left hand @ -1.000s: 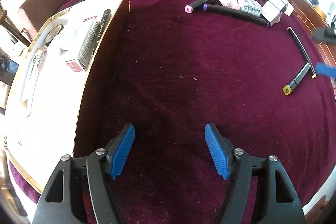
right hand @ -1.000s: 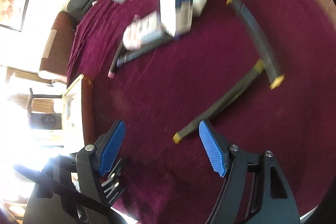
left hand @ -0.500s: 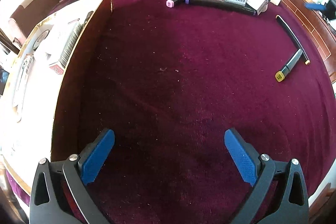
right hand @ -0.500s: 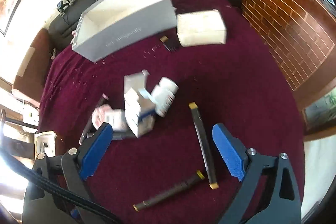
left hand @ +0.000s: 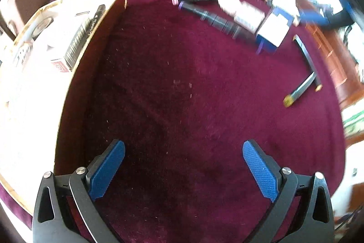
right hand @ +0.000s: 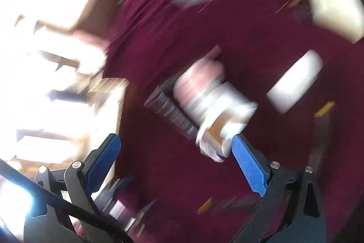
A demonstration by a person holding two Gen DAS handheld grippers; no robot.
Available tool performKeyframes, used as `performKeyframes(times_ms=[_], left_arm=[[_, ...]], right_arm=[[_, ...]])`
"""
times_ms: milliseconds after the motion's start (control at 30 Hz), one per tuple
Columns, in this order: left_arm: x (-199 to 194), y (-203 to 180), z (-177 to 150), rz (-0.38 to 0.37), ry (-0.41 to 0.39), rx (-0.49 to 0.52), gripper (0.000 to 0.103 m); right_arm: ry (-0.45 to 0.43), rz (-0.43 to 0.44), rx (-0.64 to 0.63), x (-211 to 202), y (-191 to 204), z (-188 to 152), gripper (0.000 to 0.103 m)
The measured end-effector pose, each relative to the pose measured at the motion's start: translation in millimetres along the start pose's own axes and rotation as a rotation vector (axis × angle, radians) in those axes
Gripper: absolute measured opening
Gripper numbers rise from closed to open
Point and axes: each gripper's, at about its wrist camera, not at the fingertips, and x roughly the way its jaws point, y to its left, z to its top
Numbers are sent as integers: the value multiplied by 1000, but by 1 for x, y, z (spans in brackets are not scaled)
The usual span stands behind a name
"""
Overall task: Organize objects
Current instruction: 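Grasp the purple-capped black marker with the left gripper while the right approaches the blue box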
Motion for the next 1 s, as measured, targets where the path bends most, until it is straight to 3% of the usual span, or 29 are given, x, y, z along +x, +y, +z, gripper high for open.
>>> performKeyframes(times_ms=[100,200,300,433,500,667,767,833,867,900,967,1000], left_arm=[[-12,4,9,-11,-39,-3,101],[-18,4,15,-23,-58,-6,101],[-20,12,17,-16,-58,8,101],[-14,12,27,-2,-43,-23,101],[-12,14,30,13,-48,-35,101],[-8,9,65,75,-120,-43,101],[7,5,78,134,-115,-22,98],[20,2,84,156,-99,-1,91],[26,0,86,171,-89,11,76],[33,-2,88,172,-76,22,47],[47,-6,93,167,-35,50,25],[46,-10,94,177,-54,72,14]], right_arm=[[49,51,-65,-4,14,-34,99],[-28,109,26,-23,-5,-50,99],[-119,47,130,-38,-30,-63,99],[-166,-8,206,-41,-49,-76,99],[-169,-51,212,-36,-50,-80,99],[-151,-64,244,-15,-50,-92,99],[-144,-55,244,-12,-49,-104,99],[-148,-74,240,-12,-48,-110,99],[-151,-78,245,-11,-48,-113,99],[-154,-78,253,-12,-49,-116,99],[-160,-75,267,-13,-51,-121,99],[-165,-76,270,-14,-51,-122,99]])
